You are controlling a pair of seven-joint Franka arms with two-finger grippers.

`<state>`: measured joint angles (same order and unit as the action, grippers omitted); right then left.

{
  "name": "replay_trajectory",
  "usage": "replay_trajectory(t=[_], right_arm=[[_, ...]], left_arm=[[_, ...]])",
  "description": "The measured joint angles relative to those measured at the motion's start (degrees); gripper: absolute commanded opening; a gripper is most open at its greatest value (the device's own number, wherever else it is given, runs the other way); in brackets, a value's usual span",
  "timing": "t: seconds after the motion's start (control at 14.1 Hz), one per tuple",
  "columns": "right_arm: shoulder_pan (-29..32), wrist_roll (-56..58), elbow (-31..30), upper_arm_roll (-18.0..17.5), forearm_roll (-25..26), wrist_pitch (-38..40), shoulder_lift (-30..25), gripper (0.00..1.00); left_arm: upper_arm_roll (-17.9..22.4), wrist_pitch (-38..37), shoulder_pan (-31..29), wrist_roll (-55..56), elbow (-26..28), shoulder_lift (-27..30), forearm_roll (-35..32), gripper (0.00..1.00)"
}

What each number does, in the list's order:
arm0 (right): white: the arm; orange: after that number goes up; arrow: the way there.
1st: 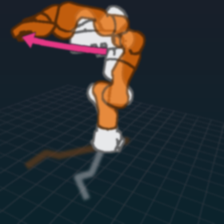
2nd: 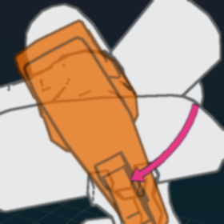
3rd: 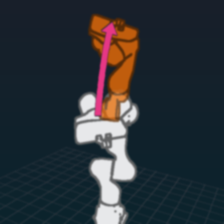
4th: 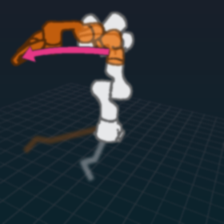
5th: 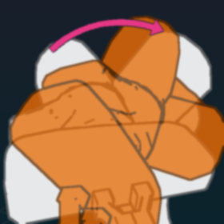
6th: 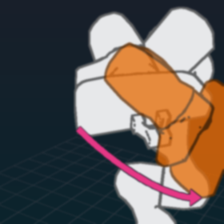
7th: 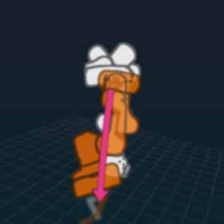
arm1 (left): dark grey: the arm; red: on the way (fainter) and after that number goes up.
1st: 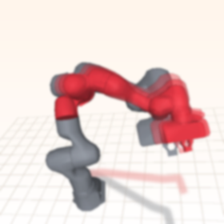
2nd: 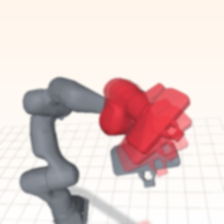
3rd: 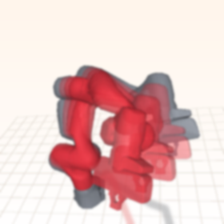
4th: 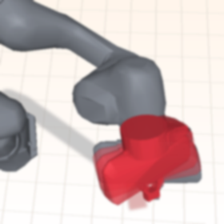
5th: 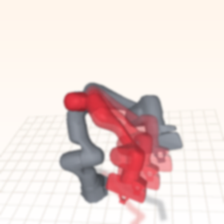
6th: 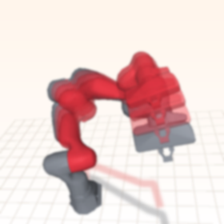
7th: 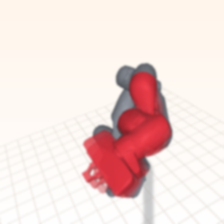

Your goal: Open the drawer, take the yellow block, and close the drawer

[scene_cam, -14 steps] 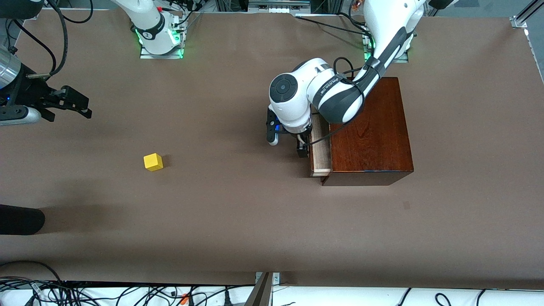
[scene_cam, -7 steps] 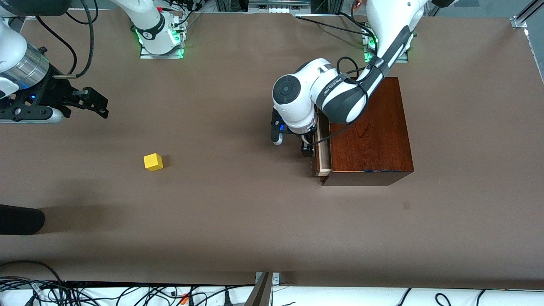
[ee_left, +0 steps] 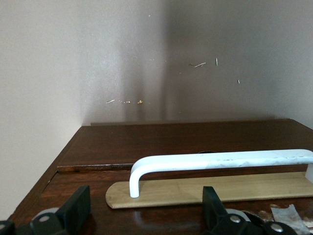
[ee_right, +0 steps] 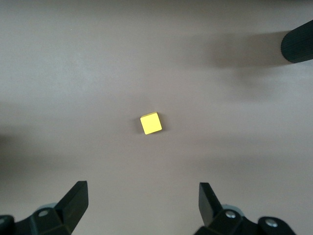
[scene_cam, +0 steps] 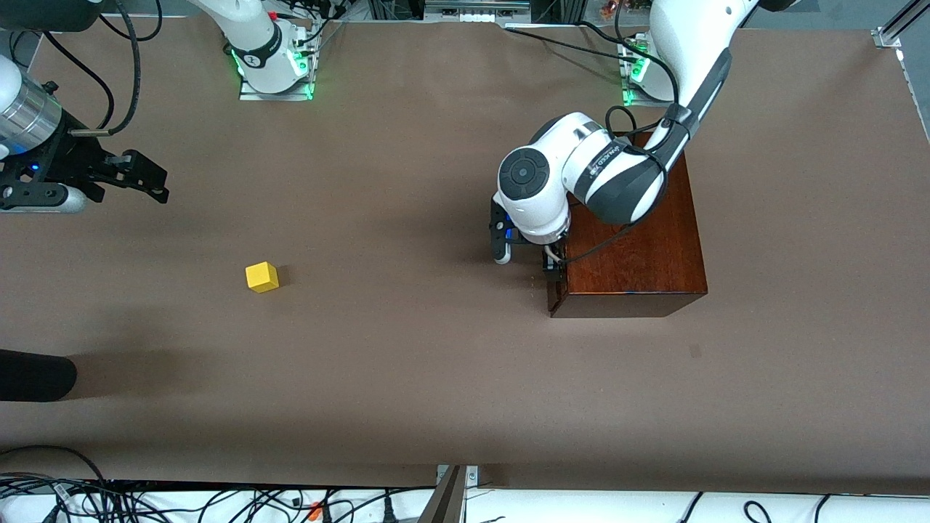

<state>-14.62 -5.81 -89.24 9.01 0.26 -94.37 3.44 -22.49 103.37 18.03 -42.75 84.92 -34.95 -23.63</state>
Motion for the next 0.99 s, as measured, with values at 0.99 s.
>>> replay_trajectory(t=[0.99], right_arm=[[0.0,0.0,0.1,0.0,-0.1,0.1,0.0,1.00]], left_arm=[[0.9,-4.7,5.0,26.7,-11.7,4.6,8.9,1.00]])
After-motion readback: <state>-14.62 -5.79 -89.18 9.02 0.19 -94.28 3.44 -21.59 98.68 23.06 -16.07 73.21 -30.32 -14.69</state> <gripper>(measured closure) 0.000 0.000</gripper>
